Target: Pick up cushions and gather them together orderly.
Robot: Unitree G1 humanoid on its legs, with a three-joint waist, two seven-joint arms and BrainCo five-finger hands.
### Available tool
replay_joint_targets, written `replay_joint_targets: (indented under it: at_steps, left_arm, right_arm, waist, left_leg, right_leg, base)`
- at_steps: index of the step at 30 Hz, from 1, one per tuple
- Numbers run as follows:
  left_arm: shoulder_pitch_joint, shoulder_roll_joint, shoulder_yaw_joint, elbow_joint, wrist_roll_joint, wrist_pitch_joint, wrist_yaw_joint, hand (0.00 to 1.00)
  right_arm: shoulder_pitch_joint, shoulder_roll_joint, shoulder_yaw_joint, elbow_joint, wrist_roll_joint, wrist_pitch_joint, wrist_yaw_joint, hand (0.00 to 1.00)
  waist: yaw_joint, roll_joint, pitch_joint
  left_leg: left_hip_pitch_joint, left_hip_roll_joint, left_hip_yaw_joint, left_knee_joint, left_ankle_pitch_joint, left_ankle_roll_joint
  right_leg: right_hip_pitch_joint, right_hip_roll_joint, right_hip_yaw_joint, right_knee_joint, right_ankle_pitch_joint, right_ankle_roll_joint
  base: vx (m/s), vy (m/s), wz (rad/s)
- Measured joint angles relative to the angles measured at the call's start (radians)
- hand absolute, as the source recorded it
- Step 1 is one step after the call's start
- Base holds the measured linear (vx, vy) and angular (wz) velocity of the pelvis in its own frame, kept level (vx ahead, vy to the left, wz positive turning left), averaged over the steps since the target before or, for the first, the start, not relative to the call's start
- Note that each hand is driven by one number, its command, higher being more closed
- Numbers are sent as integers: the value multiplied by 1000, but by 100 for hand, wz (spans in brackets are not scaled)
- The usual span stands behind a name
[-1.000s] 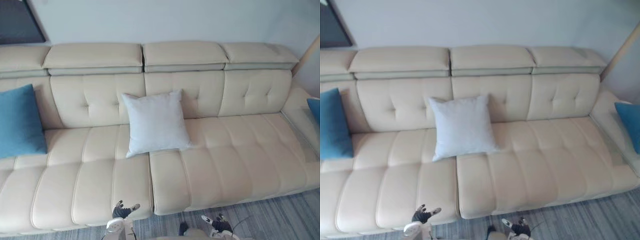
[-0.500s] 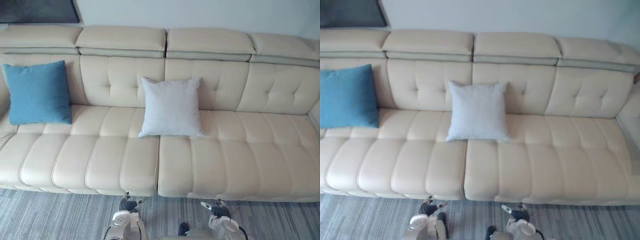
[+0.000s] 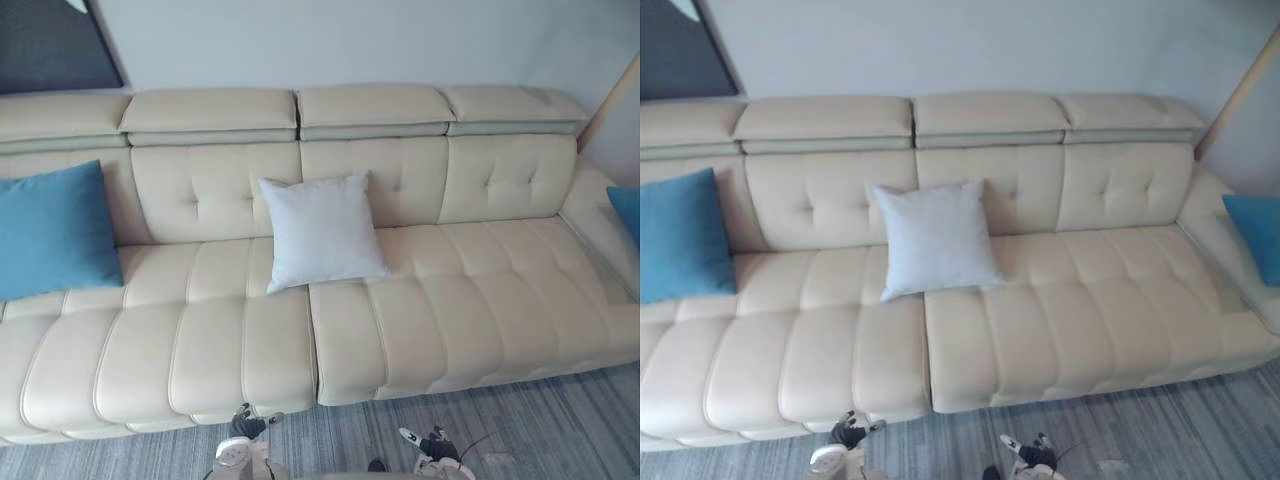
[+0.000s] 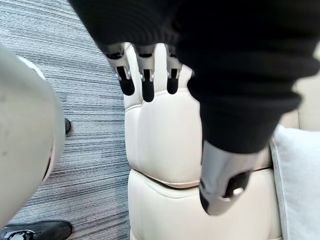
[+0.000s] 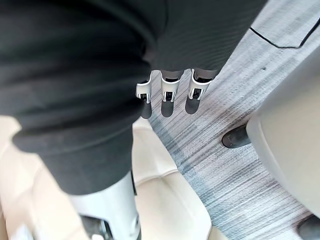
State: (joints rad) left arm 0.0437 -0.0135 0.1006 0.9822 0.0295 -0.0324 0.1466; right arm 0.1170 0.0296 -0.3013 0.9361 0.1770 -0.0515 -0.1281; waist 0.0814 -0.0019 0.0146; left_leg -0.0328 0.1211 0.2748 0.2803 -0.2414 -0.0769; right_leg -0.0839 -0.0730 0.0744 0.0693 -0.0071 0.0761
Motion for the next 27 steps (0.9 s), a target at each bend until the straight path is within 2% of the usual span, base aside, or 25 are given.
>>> replay_joint_targets:
  at_steps: [5,7,8,9,10,11,12,14,15,17,18,19,20,21,22,24,25,26,27]
  left_arm:
    - [-26,-2,1,33,19,1,-22,0]
    - [-26,-7,1,34,18,1,-23,0]
    - [-27,-11,8,32,18,0,-23,0]
    - [-28,-12,15,30,18,1,-23,0]
    - [-32,-14,21,27,16,2,-20,0]
    - [-31,-14,21,26,16,2,-19,0]
    - [-20,-10,22,25,16,2,-19,0]
    - [-6,-7,23,25,15,2,-19,0]
    - [0,-6,22,23,13,1,-20,0]
    - [4,-5,31,2,9,1,-21,0]
    - [6,-6,44,-6,8,1,-21,0]
    - [6,-13,62,-19,7,1,-22,0]
    - [8,-12,69,-32,7,0,-21,0]
    - [15,-4,70,-35,-3,-1,-19,0]
    - [17,-4,69,-41,-16,0,-18,0]
    - [19,-3,67,-61,-31,0,-16,0]
    - [28,-3,73,-80,-31,0,-15,0]
    - [29,-6,78,-86,-31,0,-15,0]
    - [30,-9,78,-91,-32,-1,-14,0]
  right_arm:
    - [-17,-3,-11,30,10,0,5,0]
    - [-25,-6,-9,33,19,0,8,0]
    - [-43,-11,-8,39,18,2,8,0]
    - [-58,-10,-6,37,18,2,9,0]
    - [-59,-15,-12,35,15,4,7,0]
    - [-55,-20,-13,35,14,4,6,0]
    - [-56,-25,-12,35,-3,4,4,0]
    - [-55,-34,-12,35,-22,3,3,0]
    - [-56,-39,-12,36,-21,3,3,0]
    - [-59,-42,-15,35,-21,2,3,0]
    - [-58,-49,-19,30,-20,2,3,0]
    - [-55,-50,-19,28,-20,2,2,0]
    - [-53,-54,-17,26,-20,3,0,0]
    - [-57,-55,-7,20,-18,3,-3,0]
    - [-59,-54,-9,22,-17,3,-4,0]
    - [-56,-51,-9,21,-16,5,-6,0]
    - [-57,-53,-2,21,-17,5,-8,0]
    - [-57,-54,-1,20,-17,6,-9,0]
    - [-57,-54,-1,20,-17,6,-9,0]
  waist:
    - [-5,-10,10]
    - [-2,-1,14]
    - [0,16,19]
    - [-2,25,25]
    - [-19,24,31]
    - [-19,28,35]
    - [-15,33,43]
    - [-17,39,52]
    - [-17,42,59]
    - [-13,44,73]
    - [-17,50,84]
    - [-15,69,96]
    - [-8,68,111]
    - [10,65,111]
    - [12,64,112]
    - [24,56,125]
    - [28,57,132]
    - [30,57,133]
    - [35,57,133]
  left_leg:
    - [57,8,76,-37,-1,1]
    - [76,19,124,-46,-1,1]
    - [84,39,170,-61,1,3]
    - [84,43,193,-64,2,4]
    - [102,39,243,-72,2,4]
    - [112,40,256,-71,2,3]
    - [146,38,290,-71,2,2]
    - [168,40,293,-54,2,2]
    - [168,58,292,-5,2,2]
    - [97,117,275,203,3,2]
    - [40,168,223,357,14,20]
    - [-8,205,152,498,59,69]
    - [-48,216,91,602,129,99]
    - [-105,178,-10,681,99,64]
    - [-144,138,-48,675,54,35]
    - [-187,76,-78,561,8,20]
    - [-219,37,-97,457,1,21]
    - [-234,19,-118,406,2,18]
    - [-244,-10,-154,316,9,4]
  right_leg:
    - [-7,30,81,-43,38,-14]
    - [-26,48,42,-45,77,-31]
    - [-48,56,-46,-47,105,-62]
    - [-61,51,-131,-36,86,-82]
    - [-93,-10,-441,83,-26,-142]
    - [-91,-27,-495,107,-37,-149]
    - [-78,-50,-546,145,-43,-136]
    - [-63,-23,-488,152,-49,-122]
    - [-67,-14,-458,154,-63,-124]
    - [-67,0,-426,168,-86,-127]
    - [-56,21,-420,174,-97,-137]
    - [-35,45,-408,182,-111,-151]
    - [-16,61,-382,195,-123,-163]
    - [-12,72,-324,208,-137,-181]
    - [-16,78,-292,206,-138,-182]
    - [-18,85,-241,200,-138,-181]
    - [-13,102,-203,188,-138,-182]
    - [-11,110,-187,181,-138,-182]
    - [-14,122,-164,173,-138,-182]
  base:
    - [115,4,-67]
    - [34,-13,-110]
    - [17,-39,-118]
    - [-7,-68,-107]
    - [-16,-68,-64]
    - [-8,-43,-85]
    - [27,-47,-68]
    - [24,-89,-73]
    - [6,-152,-73]
    - [24,-209,-58]
    - [38,-175,-43]
    - [60,-149,-55]
    - [69,-97,-100]
    - [87,-75,-116]
    - [78,-33,-115]
    - [87,-6,-99]
    - [94,20,-98]
    - [100,47,-89]
    - [103,76,-90]
